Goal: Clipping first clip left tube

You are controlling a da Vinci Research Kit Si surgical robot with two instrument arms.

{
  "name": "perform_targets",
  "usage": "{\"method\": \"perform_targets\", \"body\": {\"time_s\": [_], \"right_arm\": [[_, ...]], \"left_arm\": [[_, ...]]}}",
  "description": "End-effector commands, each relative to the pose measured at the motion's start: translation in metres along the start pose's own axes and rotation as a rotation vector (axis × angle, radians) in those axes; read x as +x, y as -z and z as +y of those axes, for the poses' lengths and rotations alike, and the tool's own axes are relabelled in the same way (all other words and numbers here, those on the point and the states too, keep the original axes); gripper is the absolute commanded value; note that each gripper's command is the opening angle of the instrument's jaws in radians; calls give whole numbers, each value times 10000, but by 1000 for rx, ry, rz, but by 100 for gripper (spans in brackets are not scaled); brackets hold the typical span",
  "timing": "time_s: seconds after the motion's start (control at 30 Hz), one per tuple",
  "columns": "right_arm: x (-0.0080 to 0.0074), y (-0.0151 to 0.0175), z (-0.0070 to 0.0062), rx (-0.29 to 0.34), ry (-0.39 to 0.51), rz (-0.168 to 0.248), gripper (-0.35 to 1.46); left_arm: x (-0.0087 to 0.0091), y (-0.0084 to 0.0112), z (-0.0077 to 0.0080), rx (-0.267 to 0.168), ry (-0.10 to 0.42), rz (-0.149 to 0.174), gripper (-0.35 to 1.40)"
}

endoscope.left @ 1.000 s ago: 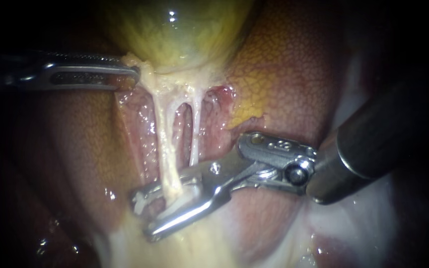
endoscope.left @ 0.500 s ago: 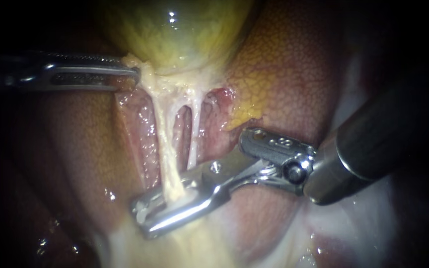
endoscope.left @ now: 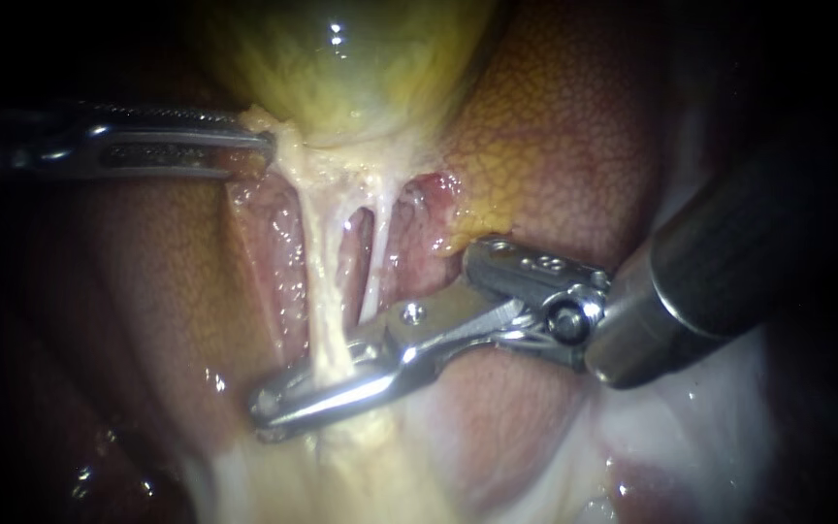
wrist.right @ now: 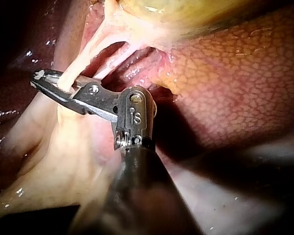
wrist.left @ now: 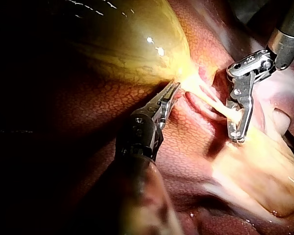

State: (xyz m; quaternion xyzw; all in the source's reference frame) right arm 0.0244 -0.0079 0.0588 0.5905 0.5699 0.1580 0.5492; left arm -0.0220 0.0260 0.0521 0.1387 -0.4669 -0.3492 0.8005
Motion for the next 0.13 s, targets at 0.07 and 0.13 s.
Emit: {"method": "perform_targets", "body": {"time_s": [0.07,0.13], "right_arm": [[0,1,0,0,0,0,-35],[0,1,0,0,0,-1,-35]], "left_arm": [[0,0,0,0,0,0,-35],[0,0,0,0,0,0,-35]]}}
